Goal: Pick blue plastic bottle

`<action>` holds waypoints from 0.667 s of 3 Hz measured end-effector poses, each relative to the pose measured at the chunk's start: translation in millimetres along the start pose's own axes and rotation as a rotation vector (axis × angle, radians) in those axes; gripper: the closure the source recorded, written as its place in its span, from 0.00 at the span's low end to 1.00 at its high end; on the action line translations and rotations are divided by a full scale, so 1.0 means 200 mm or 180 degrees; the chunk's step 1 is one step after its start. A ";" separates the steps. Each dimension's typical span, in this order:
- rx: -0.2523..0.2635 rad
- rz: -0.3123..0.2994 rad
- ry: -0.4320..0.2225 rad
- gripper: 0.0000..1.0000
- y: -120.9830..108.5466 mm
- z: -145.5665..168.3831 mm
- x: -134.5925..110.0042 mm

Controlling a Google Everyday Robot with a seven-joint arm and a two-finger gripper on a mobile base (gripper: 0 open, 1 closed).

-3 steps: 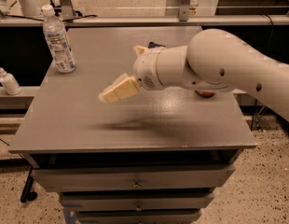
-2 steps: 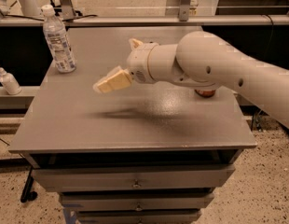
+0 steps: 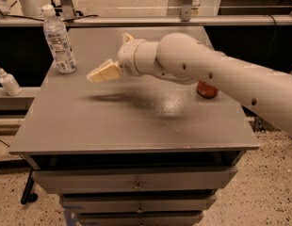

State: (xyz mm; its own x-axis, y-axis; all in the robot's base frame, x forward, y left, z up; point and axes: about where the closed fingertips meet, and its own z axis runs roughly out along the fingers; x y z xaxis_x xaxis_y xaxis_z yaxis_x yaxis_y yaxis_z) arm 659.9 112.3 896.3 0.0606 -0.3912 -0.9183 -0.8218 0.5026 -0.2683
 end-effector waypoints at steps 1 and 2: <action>0.0007 0.0131 -0.0132 0.00 -0.05 0.14 -0.01; -0.0049 0.0304 -0.0316 0.00 -0.06 0.30 -0.04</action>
Offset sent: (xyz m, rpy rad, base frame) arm 0.0695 0.0708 -0.0128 0.2367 0.0576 0.0291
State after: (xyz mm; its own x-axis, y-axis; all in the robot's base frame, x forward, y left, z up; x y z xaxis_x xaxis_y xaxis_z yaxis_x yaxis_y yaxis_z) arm 702.6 155.3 889.2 0.0369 -0.2635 -0.9640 -0.8350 0.5218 -0.1745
